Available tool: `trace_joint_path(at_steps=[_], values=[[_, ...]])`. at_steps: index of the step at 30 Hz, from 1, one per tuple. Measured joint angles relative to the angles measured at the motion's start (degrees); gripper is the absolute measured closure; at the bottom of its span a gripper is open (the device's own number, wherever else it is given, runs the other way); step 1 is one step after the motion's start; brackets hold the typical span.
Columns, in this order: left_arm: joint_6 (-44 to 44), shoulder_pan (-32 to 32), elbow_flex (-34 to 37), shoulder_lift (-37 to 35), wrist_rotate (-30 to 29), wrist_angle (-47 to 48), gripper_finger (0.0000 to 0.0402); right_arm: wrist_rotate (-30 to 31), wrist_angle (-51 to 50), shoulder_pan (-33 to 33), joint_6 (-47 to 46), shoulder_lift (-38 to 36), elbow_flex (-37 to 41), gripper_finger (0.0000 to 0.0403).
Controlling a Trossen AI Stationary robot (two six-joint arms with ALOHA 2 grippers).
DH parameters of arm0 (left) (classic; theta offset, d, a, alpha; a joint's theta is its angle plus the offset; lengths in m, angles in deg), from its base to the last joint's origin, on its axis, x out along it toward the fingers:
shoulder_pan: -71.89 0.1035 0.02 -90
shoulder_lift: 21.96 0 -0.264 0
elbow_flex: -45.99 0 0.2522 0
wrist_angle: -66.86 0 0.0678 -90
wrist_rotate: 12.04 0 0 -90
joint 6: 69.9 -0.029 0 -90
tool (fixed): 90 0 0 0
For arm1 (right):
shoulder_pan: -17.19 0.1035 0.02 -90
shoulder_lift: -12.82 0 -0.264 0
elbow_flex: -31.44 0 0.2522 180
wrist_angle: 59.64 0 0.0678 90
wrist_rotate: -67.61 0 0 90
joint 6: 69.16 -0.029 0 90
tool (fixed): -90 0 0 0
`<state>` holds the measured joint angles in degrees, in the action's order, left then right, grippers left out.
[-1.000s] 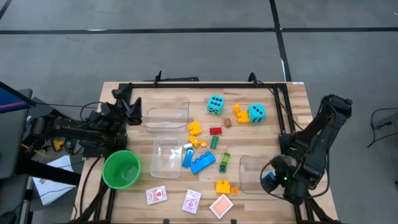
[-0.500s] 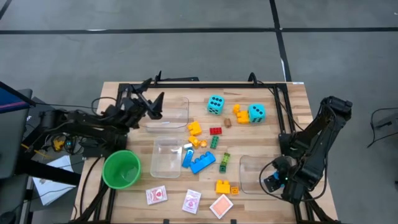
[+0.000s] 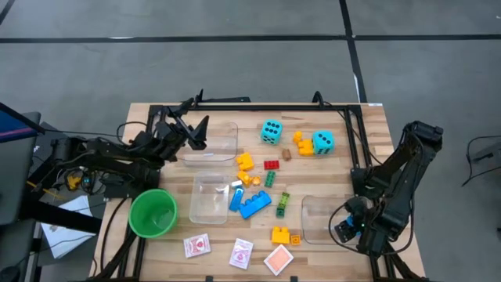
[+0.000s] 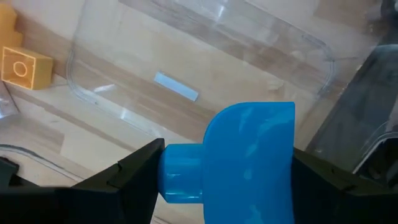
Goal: Pick & Place Toys
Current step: Put the blue game piece into the bottom right transparent bin
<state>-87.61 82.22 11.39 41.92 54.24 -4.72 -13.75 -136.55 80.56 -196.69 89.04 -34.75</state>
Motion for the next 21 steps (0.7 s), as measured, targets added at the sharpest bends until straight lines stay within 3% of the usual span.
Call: trace_joint_path(at_steps=[14,21], values=[[-0.01,0.00,0.00,-0.02,0.00,0.01,0.0009,-0.05,0.66,1.54,1.44,0.00,0.00,0.0125],[0.01,0.00,0.00,-0.02,0.00,0.02,0.0009,-0.07,1.93,1.63,2.47,0.00,0.00,0.0094]])
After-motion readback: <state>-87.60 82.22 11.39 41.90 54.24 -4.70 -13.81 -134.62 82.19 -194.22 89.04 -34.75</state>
